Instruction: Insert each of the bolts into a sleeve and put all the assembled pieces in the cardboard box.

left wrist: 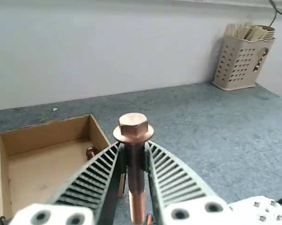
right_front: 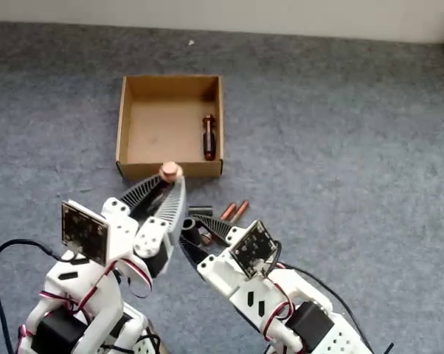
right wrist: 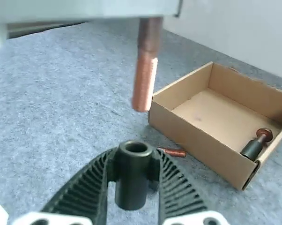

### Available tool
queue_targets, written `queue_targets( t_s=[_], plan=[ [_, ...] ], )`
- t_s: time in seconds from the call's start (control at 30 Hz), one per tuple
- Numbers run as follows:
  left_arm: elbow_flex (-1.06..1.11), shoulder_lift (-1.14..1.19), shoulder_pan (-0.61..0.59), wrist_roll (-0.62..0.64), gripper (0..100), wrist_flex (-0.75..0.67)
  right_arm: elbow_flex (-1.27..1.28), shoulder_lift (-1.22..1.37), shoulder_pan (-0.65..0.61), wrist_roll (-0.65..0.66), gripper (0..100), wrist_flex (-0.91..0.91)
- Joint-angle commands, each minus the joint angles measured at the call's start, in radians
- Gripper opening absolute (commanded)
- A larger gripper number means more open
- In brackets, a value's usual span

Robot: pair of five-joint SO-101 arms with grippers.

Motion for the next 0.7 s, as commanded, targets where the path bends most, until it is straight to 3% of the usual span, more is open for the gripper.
queue_targets(
  t_s=[0.0,0.67],
  plan=[
    [-0.007,-0.004,0.053,-0.028,1,0.005,-0.013,-0.021,-0.005,0.011,0.5,-0.053],
    [0.048,-0.005,0.093,-0.038,1,0.037,-0.019,-0.021,-0.002,0.005,0.5,-0.134]
  ],
)
